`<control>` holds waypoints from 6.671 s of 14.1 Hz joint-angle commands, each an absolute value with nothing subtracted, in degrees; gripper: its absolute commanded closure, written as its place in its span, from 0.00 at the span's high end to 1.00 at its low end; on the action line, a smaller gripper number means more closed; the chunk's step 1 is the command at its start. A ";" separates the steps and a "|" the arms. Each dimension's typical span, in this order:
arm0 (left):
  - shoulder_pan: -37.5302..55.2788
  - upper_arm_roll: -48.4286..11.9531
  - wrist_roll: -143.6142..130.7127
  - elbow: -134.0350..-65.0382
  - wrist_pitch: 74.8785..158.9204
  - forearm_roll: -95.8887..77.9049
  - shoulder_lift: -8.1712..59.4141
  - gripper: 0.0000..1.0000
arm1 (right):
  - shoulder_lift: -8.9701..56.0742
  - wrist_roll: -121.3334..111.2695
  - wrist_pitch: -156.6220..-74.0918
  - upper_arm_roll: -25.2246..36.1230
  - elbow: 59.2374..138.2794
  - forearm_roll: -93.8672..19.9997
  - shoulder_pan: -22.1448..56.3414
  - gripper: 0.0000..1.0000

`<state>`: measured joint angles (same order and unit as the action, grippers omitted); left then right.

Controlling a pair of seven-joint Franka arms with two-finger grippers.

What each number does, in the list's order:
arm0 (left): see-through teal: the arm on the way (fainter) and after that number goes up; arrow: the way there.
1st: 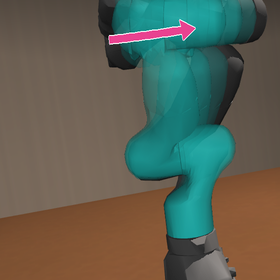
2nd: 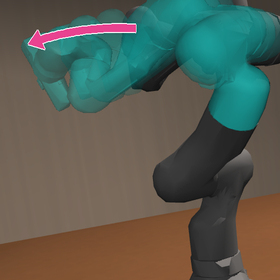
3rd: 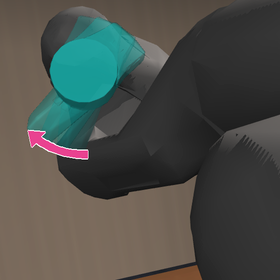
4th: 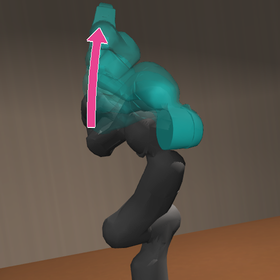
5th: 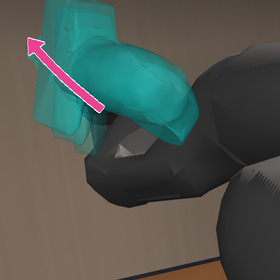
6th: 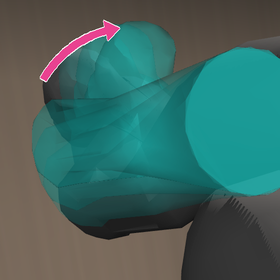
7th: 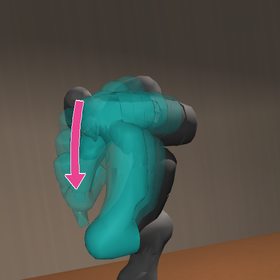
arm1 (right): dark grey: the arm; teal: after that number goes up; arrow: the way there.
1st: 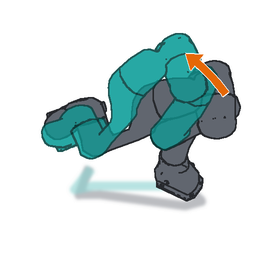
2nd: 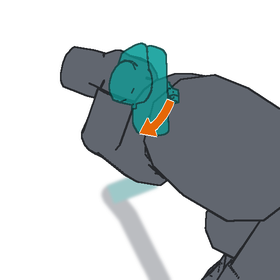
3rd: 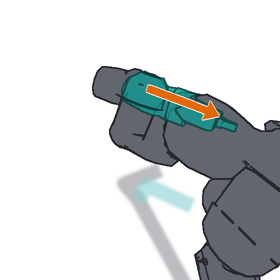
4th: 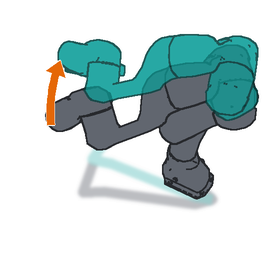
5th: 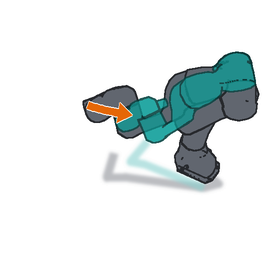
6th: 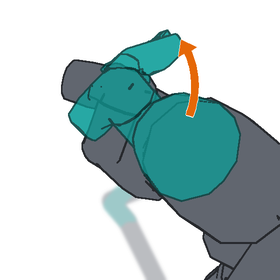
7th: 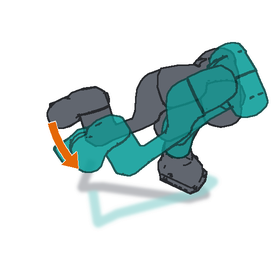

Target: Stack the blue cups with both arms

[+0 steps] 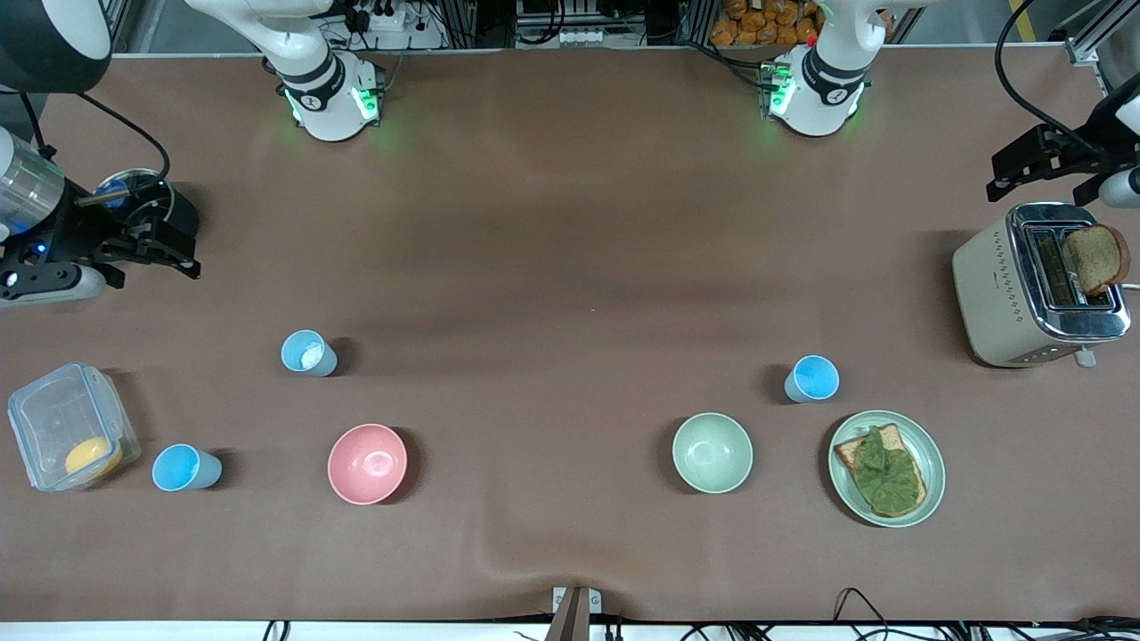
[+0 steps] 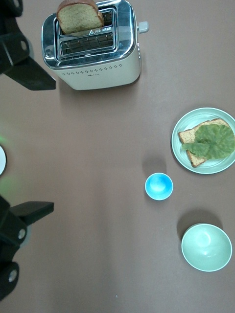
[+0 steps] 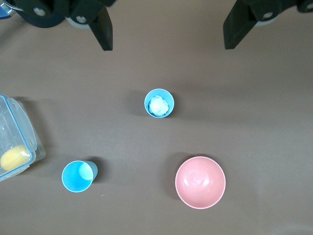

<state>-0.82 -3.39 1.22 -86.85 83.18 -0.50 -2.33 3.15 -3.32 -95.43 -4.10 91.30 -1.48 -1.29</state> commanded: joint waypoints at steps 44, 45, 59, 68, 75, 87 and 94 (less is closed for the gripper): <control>1.93 -4.83 -0.44 -92.99 114.08 0.00 32.34 1.00 | 25.22 20.83 -134.91 -3.43 115.22 15.47 7.91 0.00; 2.11 -4.83 -0.44 -92.81 114.34 0.00 32.87 1.00 | 25.22 20.83 -134.91 -3.43 115.22 15.47 7.91 0.00; 3.25 -4.92 -3.34 -92.46 120.32 -1.93 37.62 0.64 | 25.92 34.77 -112.50 -4.04 96.95 4.13 23.09 0.00; 3.08 -4.92 -3.43 -92.72 120.32 -2.02 37.27 0.00 | 35.41 68.53 -117.48 -4.13 87.80 1.16 40.16 0.00; 2.29 -5.10 -4.83 -93.78 118.57 -3.25 33.15 0.00 | 38.75 70.84 -123.66 -3.96 87.89 -3.08 44.20 0.00; 2.81 -11.06 -14.57 -108.46 124.54 -12.48 16.96 0.00 | 32.71 63.31 -108.22 -3.60 78.14 -3.07 37.38 1.00; 16.06 -14.24 -32.84 -105.48 124.45 -11.95 18.19 0.00 | 20.75 21.86 -94.67 -3.60 77.96 -3.34 15.06 1.00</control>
